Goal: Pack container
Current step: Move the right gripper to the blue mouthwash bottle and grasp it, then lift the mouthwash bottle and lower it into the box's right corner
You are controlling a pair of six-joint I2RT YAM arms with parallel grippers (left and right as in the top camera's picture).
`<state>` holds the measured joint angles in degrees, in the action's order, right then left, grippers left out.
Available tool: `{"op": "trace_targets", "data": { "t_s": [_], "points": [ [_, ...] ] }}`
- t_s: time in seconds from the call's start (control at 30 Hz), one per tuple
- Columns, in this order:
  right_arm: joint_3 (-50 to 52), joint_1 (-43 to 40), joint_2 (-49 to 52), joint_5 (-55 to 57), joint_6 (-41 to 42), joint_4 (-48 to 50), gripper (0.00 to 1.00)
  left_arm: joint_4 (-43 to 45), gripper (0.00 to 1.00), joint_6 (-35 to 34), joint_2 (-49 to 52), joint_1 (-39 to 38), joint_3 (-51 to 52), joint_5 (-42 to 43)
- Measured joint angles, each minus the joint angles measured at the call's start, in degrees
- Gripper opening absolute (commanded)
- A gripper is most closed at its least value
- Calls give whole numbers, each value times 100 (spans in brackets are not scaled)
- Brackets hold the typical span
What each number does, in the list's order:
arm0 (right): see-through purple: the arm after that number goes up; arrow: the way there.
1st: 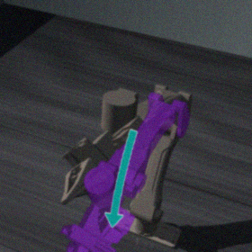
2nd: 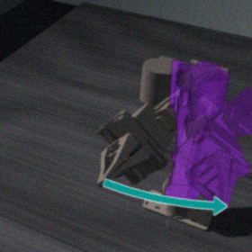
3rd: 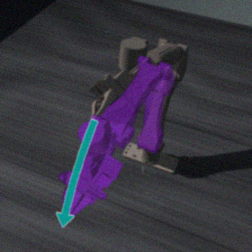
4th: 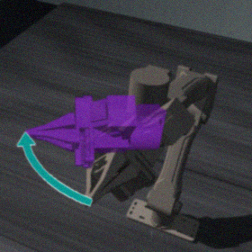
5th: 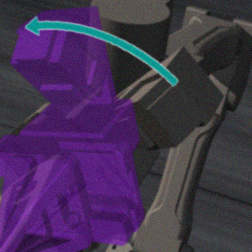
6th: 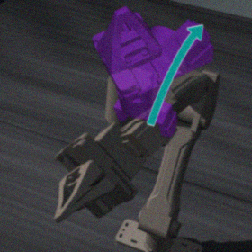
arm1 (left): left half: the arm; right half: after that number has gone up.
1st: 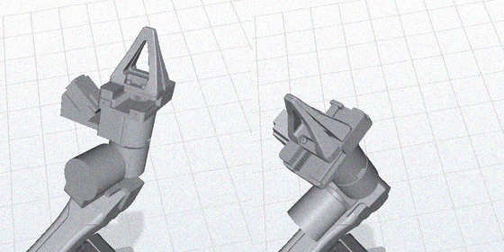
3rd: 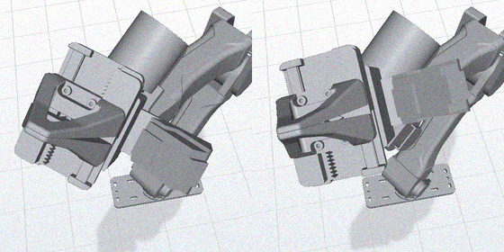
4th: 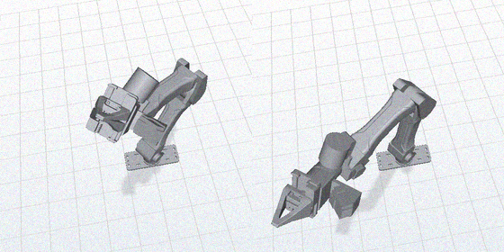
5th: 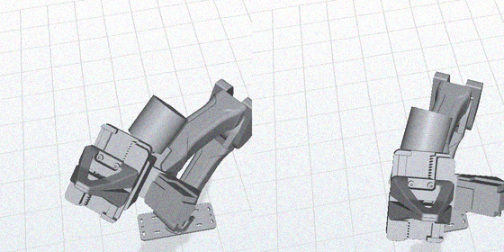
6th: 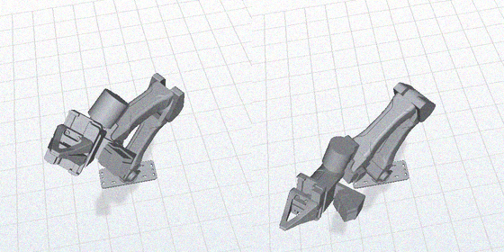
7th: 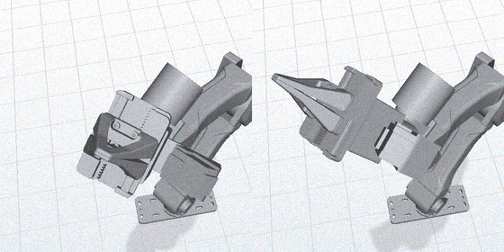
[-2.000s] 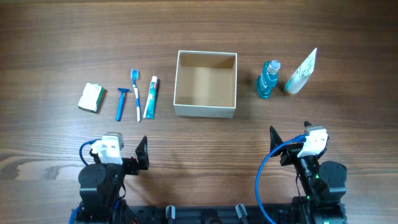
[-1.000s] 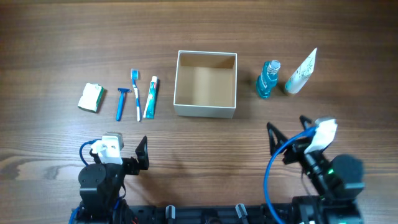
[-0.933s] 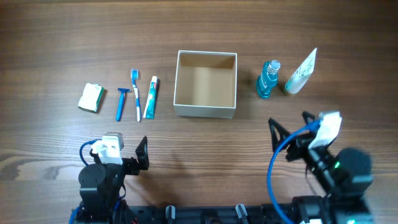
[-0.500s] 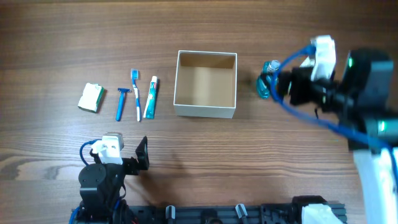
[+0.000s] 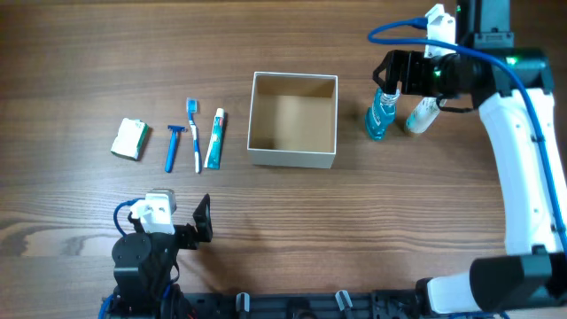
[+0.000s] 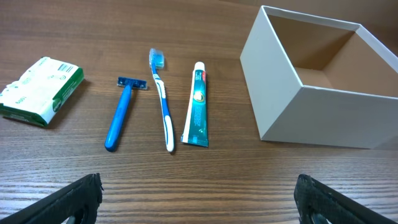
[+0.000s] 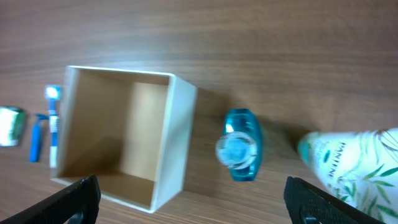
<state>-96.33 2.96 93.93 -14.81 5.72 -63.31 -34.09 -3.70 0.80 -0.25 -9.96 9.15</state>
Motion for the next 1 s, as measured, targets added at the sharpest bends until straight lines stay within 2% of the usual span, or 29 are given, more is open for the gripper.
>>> {"op": "trace_targets", "data": {
  "t_s": [0.37, 0.57, 0.73, 0.83, 1.0],
  "points": [
    [-22, 140, 1016, 597, 0, -81, 90, 0, 100, 0, 0, 0, 0, 0],
    [-22, 352, 1381, 973, 33, -258, 78, 0, 100, 0, 0, 0, 0, 0],
    [-22, 365, 1432, 1193, 90, -431, 75, 0, 100, 0, 0, 0, 0, 0],
    [-22, 365, 1471, 1279, 109, -442, 66, 0, 100, 0, 0, 0, 0, 0],
    [-22, 365, 1543, 1357, 111, -444, 66, 0, 100, 0, 0, 0, 0, 0]
  ]
}}
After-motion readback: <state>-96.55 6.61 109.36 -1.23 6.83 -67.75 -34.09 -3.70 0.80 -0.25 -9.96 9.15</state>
